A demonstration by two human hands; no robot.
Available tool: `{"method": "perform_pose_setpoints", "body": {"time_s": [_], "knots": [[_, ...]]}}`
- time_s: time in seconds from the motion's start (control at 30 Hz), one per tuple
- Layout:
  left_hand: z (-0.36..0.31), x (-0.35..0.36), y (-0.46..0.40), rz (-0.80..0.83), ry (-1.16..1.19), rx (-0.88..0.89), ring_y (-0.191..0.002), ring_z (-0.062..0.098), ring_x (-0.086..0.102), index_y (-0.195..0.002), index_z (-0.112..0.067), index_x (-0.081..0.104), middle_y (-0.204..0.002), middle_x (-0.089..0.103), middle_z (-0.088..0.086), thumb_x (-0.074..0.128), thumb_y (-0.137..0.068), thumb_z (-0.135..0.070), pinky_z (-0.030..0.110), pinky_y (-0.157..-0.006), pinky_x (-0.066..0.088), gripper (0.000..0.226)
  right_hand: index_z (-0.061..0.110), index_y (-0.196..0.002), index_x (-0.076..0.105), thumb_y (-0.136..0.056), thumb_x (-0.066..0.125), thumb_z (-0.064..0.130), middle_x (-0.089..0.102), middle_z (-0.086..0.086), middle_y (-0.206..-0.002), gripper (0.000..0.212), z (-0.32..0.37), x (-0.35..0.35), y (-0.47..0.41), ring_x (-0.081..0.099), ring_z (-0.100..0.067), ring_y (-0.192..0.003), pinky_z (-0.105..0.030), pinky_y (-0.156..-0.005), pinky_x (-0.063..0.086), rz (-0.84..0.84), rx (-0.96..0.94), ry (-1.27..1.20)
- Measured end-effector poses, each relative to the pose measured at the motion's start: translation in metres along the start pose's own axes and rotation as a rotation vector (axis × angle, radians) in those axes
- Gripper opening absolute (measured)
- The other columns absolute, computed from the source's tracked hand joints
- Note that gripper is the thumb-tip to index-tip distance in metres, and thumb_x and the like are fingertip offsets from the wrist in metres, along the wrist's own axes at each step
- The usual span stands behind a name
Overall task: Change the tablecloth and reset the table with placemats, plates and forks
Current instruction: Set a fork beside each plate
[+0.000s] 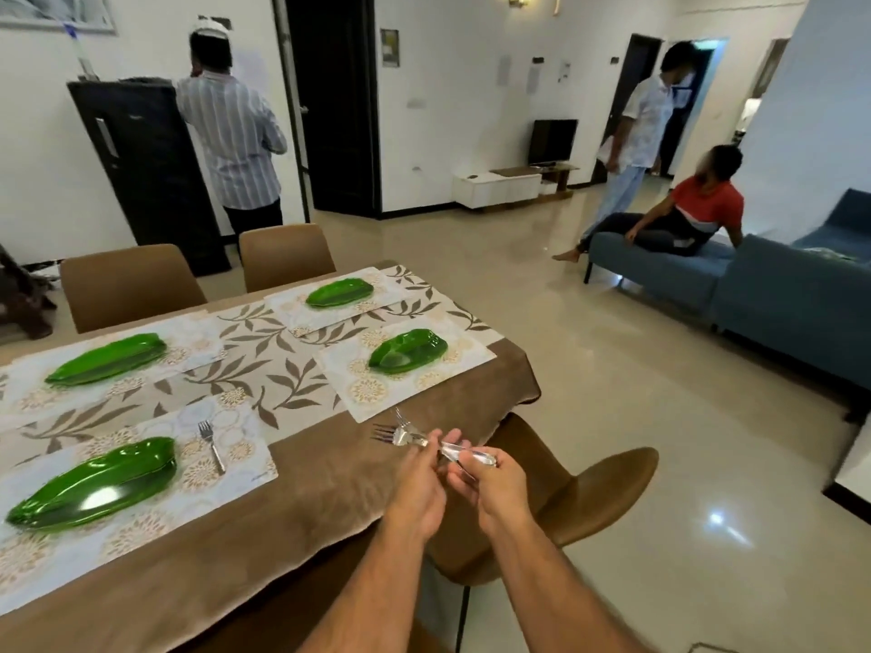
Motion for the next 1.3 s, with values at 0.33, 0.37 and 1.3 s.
{"method": "perform_pose_setpoints", "body": {"time_s": [0.33, 0.37, 1.3], "knots": [[0.001, 0.012, -0.051, -0.408, -0.125, 0.217, -0.088, 0.023, 0.071, -0.110, -0.005, 0.059, -0.101, 0.072, 0.012, 0.047, -0.102, -0.014, 0.036, -0.065, 0.057, 0.017, 0.007, -0.109, 0.054, -0.083, 0.075, 0.006, 0.074, -0.014, -0.085, 0.034, 0.032, -0.006, -0.084, 0.071, -0.023, -0.066, -0.037, -0.065, 0.061, 0.409, 0.122, 0.652], [-0.003, 0.011, -0.055, -0.434, -0.146, 0.228, -0.088, 0.023, 0.071, -0.110, -0.004, 0.059, -0.101, 0.072, 0.012, 0.047, -0.102, -0.015, 0.037, -0.068, 0.057, 0.017, 0.010, -0.108, 0.053, -0.083, 0.076, 0.011, 0.074, -0.013, -0.086, 0.034, 0.033, -0.003, -0.091, 0.072, -0.023, -0.066, -0.036, -0.063, 0.061, 0.426, 0.117, 0.745], [-0.103, -0.126, -0.195, -0.791, -0.274, 0.198, -0.084, 0.027, 0.068, -0.101, -0.008, 0.069, -0.088, 0.071, 0.012, 0.056, -0.098, -0.018, 0.034, -0.063, 0.057, 0.017, 0.004, -0.096, 0.067, -0.093, 0.062, 0.011, 0.067, -0.006, -0.076, 0.009, -0.069, 0.161, -0.324, 0.061, -0.017, -0.062, -0.028, -0.054, 0.050, 0.344, 0.540, 0.696]]}}
Point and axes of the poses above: each hand's wrist, its own y-axis away from the middle knuckle, its own x-axis out of the palm, z = x × y, the point moved 9 cm from there along -y, towards the middle knuckle
